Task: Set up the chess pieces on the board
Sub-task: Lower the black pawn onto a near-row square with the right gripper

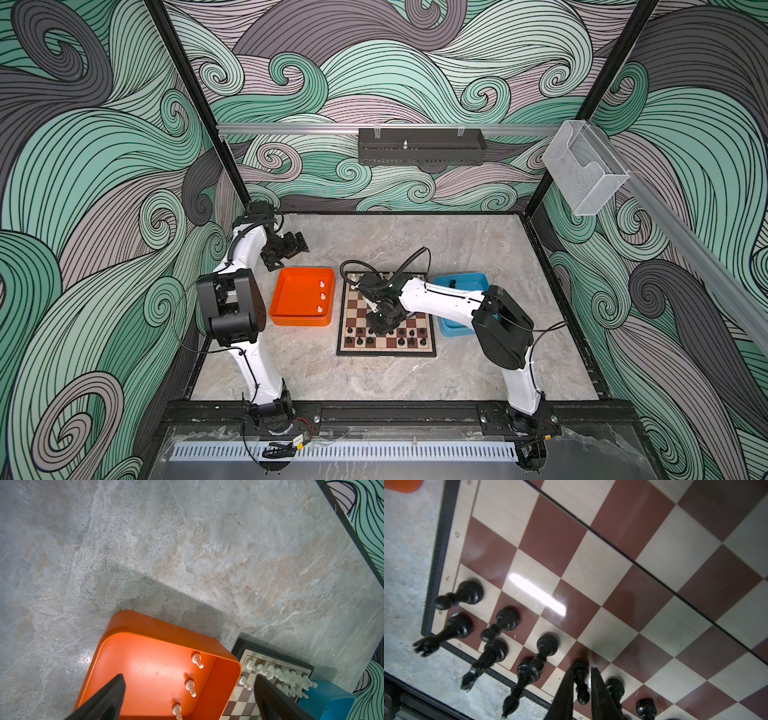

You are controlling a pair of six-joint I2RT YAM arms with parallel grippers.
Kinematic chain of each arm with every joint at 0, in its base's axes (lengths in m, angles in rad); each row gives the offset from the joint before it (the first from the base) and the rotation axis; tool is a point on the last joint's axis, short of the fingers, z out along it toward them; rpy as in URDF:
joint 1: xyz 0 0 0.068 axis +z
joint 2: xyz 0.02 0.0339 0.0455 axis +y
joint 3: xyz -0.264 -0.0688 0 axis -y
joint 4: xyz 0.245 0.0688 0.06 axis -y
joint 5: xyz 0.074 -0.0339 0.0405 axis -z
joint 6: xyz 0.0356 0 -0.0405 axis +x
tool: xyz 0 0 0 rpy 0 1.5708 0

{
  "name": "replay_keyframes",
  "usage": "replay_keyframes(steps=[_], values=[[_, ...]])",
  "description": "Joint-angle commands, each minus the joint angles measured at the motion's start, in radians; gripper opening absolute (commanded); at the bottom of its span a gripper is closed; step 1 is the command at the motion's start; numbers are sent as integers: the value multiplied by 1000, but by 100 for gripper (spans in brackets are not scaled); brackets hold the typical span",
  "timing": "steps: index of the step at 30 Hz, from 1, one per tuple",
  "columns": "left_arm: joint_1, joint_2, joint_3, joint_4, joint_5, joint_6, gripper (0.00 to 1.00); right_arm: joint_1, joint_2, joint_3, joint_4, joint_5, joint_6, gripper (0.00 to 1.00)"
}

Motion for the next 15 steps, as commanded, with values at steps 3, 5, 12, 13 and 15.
replay_keyframes(steps=[3,5,12,13,15], values=[[10,13,-1,5,14,-10,99,5,11,13,-17,33,18,18],[8,13,-1,7,16,-11,99,5,16,16,-17,33,18,18],[9,15,-3,6,15,-10,99,5,30,21,-20,30,15,18],[9,15,-3,6,15,-11,99,5,32,23,-21,29,14,18],[9,16,-3,8,15,-11,99,5,35,25,-20,26,13,18]])
